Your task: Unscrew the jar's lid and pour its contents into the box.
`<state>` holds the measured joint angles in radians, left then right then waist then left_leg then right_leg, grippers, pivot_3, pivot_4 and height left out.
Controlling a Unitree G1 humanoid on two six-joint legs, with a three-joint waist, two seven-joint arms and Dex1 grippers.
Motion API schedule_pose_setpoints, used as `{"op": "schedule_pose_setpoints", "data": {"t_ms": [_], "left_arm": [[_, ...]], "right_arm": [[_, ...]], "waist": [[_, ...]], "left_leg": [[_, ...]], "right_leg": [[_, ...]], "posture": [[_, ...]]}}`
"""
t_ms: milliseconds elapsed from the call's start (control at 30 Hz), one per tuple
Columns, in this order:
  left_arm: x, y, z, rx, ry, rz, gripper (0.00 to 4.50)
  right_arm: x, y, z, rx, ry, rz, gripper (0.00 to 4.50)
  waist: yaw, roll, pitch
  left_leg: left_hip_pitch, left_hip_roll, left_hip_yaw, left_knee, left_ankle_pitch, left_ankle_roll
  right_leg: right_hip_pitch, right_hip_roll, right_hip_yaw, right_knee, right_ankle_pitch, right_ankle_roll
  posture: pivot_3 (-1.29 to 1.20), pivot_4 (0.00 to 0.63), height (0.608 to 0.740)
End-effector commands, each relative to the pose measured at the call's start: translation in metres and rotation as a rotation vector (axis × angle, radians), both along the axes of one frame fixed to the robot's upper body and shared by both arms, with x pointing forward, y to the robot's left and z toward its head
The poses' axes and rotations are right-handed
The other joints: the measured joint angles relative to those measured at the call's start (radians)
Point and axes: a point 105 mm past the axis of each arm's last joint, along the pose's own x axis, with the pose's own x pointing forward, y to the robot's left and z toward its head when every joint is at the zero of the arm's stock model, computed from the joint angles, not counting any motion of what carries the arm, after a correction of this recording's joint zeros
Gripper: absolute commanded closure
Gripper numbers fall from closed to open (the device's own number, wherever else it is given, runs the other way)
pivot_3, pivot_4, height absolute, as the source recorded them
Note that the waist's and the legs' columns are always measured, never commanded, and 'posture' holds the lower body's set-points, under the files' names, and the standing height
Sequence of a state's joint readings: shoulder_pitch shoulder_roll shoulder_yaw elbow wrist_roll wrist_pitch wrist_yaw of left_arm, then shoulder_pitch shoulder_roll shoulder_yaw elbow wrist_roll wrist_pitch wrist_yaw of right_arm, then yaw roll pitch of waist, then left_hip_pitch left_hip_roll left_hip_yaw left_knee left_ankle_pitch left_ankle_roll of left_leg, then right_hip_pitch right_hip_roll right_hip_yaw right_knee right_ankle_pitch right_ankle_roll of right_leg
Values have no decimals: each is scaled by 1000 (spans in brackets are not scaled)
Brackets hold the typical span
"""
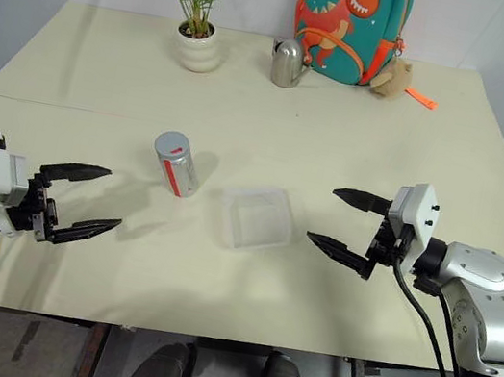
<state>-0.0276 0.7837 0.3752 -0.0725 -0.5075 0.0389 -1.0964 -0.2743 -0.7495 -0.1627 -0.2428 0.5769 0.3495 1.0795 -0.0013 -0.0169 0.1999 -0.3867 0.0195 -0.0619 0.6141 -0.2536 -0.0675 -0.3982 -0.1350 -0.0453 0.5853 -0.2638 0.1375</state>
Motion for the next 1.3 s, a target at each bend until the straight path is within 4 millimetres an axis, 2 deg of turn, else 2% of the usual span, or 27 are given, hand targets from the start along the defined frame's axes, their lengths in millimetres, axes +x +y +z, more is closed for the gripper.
{"op": "schedule_pose_setpoints", "data": {"t_ms": [33, 200, 300, 567, 767, 967, 1167, 1300], "left_arm": [[-4, -4, 3, -1, -52, 28, 11], [1, -10, -5, -57, -71, 187, 11], [1, -30, -15, -130, -103, 319, 11], [18, -56, -21, -342, -167, 690, 11], [39, -79, -27, -361, -168, 711, 11], [58, -85, -23, -331, -218, 723, 11], [78, -89, -19, -336, -259, 726, 11], [89, -93, -17, -343, -265, 704, 11]], "right_arm": [[1, 1, 10, -5, -54, 5, 0], [6, 3, 13, 29, -54, -9, 0], [8, 9, 14, 38, -61, 6, 0], [6, 30, 17, 47, -76, 90, 0], [2, 50, 26, 60, -105, 144, 0], [-5, 65, 30, 87, -109, 174, 0], [-6, 71, 32, 112, -119, 151, 0], [-3, 73, 40, 119, -148, 145, 0]], "waist": [[0, 0, 0], [1, 0, 0], [2, 0, 0], [9, 0, 0], [20, -1, -1], [26, -1, -1], [27, -1, -1], [27, -1, -1]], "left_leg": [[0, 0, 0, 0, 0, 0], [0, 0, 0, 0, 0, 0], [0, 0, 1, 1, 0, 0], [0, 0, 2, 10, 0, 0], [-1, 0, 3, 15, -1, 1], [-2, 0, 4, 15, -1, 2], [-2, 0, 4, 15, -2, 4], [-3, 0, 4, 15, -3, 4]], "right_leg": [[0, 0, 0, 0, 0, 0], [0, 0, 1, 0, 0, 0], [0, 1, 4, 0, 1, 2], [2, 2, 7, 2, 5, 3], [3, 3, 8, -1, 6, -1], [2, 3, 8, -2, 7, -2], [2, 3, 8, -2, 9, 2], [2, 3, 8, -2, 9, 2]], "posture": [[0, 150, 740], [0, 150, 740], [0, 150, 740], [0, 150, 740], [0, 150, 740], [0, 150, 740], [0, 150, 740], [0, 150, 740]]}}
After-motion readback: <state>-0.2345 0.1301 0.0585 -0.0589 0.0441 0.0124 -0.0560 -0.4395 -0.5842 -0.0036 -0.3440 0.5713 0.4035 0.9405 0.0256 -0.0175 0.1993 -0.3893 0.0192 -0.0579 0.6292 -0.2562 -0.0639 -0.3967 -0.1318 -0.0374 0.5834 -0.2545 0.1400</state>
